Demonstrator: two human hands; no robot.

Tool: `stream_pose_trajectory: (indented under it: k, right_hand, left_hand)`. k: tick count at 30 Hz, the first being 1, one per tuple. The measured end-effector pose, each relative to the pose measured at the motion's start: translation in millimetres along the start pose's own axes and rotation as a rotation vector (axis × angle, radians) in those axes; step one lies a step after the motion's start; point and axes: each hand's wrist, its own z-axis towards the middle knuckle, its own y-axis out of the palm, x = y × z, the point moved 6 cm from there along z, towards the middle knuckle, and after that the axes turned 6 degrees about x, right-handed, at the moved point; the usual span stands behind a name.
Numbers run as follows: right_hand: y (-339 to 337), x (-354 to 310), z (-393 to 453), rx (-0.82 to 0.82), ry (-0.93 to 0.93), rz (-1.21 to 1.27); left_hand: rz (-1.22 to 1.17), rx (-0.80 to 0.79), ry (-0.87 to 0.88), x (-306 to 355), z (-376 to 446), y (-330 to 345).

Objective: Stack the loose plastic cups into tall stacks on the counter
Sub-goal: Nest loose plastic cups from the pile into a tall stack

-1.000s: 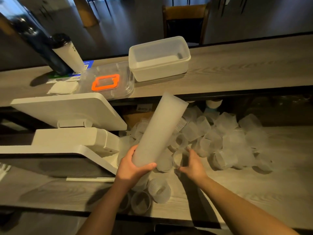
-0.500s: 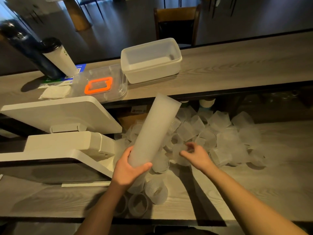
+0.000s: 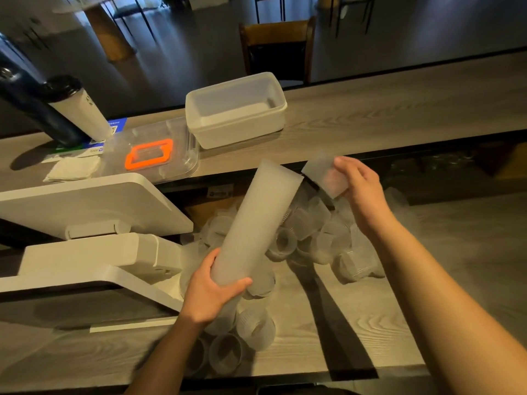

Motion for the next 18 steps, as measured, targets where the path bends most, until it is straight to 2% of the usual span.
stream_pose_trajectory:
  k: [3, 7, 10, 16, 18]
  right_hand:
    - [0.9, -7.9, 1.7, -0.022, -0.009, 0.007]
    - [12.4, -12.5, -5.6, -0.178, -0.058, -0.121]
    - [11.4, -15.0, -8.2, -0.177, -0.092, -0.177]
    - [28.5, 13.7, -29.1, -0.269, -0.045, -0.253]
    - [30.3, 25.7, -34.0, -0.283, -0.006, -0.194]
  left_hand:
    - [0.026, 0.002, 0.025, 2.6, -0.8, -2.4]
    - [0.081, -0.02, 0.074, 4.6, -1.6, -1.0]
    - [0.096, -0.046, 0.096, 4.4, -2.2, 2.0]
    - [0.088, -0.05, 0.092, 6.9, -1.5, 5.5]
    - [0.078, -0.052, 0.086, 4.9, -1.2, 7.4]
